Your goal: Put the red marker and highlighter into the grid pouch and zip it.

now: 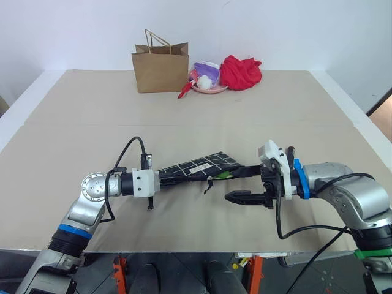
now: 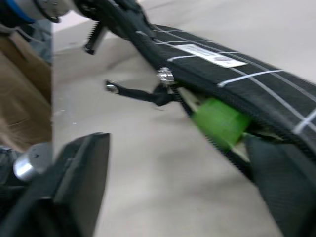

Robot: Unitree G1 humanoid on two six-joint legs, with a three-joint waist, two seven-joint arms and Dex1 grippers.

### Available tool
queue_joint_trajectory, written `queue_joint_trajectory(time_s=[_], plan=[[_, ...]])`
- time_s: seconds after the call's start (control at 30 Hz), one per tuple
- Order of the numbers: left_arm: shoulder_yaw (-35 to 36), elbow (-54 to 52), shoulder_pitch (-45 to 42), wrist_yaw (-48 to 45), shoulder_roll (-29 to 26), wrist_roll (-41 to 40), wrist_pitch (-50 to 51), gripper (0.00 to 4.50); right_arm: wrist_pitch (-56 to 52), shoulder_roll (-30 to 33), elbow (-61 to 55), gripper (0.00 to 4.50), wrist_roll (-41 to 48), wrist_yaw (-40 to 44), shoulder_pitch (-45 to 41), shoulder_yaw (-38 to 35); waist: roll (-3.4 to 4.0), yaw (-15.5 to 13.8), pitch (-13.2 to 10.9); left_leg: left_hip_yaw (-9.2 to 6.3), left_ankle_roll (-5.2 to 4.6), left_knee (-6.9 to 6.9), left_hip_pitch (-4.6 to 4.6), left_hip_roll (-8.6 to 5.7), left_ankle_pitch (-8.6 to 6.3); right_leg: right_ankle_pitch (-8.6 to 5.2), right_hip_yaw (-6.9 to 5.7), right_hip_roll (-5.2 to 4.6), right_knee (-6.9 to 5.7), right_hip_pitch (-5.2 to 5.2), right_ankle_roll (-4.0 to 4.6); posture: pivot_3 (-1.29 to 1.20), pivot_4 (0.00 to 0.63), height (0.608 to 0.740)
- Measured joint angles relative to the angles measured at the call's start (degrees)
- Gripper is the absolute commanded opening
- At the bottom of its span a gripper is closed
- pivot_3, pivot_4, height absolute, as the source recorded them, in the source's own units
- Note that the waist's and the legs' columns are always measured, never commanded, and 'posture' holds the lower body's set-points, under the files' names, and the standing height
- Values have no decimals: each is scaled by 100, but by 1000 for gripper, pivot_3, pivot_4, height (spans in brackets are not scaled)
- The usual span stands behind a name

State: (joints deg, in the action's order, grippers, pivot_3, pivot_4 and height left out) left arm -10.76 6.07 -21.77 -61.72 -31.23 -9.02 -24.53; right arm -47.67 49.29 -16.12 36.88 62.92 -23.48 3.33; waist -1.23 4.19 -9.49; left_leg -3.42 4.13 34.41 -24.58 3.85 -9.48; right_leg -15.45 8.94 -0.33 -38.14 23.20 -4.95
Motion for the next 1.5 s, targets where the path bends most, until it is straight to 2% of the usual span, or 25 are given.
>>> queue_joint_trajectory(time_s=[0.17,0.3,0.47,0.67,0.93,1.07,1.1,1.13,1.17,1.2,1.23,1.27,1.5], plan=[[2,-33,65,1,-47,-4,7,0,-2,290,-103,4446,161,162,294,-416,0,-2,0,0,0,1,2,0,0,0,0,0,0,-1,0,0,150,740],[7,-59,94,2,-111,-10,67,0,-54,561,-190,4446,380,192,741,-1105,0,-6,0,0,0,2,2,0,0,1,0,0,0,-2,0,0,150,740],[8,-59,95,1,-133,-10,77,0,642,585,365,4446,-685,-880,1197,-1505,-2,-3,2,2,0,5,5,0,0,4,1,0,0,-1,-1,0,150,740],[5,-47,73,-7,-124,-9,75,0,276,-582,228,4446,-1485,-3102,1361,-1704,2,10,2,0,1,3,4,0,1,6,1,1,-3,0,1,0,150,740],[3,-23,-3,-29,-120,-9,69,0,-127,-1853,-15,4446,-2031,-4871,1378,-1764,3,10,2,0,1,2,3,-1,1,6,2,1,-3,0,1,0,150,740],[0,-14,-14,-63,-119,-9,69,0,-35,-2326,3,3388,-2258,-5465,1343,-1771,3,11,4,-1,1,2,8,-1,1,6,2,2,-3,-4,2,0,150,740],[0,-15,-15,-76,-120,-10,69,0,-56,-2440,-14,2780,-2271,-5599,1336,-1787,0,11,7,-1,1,2,9,-1,1,6,2,2,-3,-7,2,0,150,740],[0,-15,-15,-88,-120,-10,69,0,-65,-2609,-41,2407,-2305,-5748,1340,-1827,-6,11,11,-2,1,2,12,-1,1,6,1,2,-3,-10,3,0,150,740],[0,-15,-15,-112,-121,-10,69,0,-54,-2737,-89,1739,-2371,-5909,1363,-1806,-9,-2,13,-2,1,3,13,-1,1,4,1,1,-2,-15,5,0,150,740],[0,-15,-15,-115,-122,-10,69,0,-55,-2742,-96,1545,-2378,-5933,1365,-1793,-9,-7,13,-2,1,5,13,-1,2,3,1,0,-2,-16,7,0,150,740],[1,-15,-15,-120,-126,-10,69,0,-49,-2806,-103,774,-2440,-6049,1383,-1776,-14,-20,16,-2,2,6,13,-3,2,-8,2,-1,-1,-20,26,0,150,740],[1,-15,-15,-120,-127,-10,69,0,-35,-2858,-121,564,-2485,-6103,1397,-1774,-19,-27,19,-2,2,7,13,-3,2,-8,2,-1,-1,-21,27,0,150,740],[1,-15,-15,-122,-127,-9,68,0,-62,-2924,-328,536,-2573,-6184,1570,-1720,-29,-27,27,-4,2,0,17,-2,2,-13,1,0,-1,-23,27,0,150,740]])
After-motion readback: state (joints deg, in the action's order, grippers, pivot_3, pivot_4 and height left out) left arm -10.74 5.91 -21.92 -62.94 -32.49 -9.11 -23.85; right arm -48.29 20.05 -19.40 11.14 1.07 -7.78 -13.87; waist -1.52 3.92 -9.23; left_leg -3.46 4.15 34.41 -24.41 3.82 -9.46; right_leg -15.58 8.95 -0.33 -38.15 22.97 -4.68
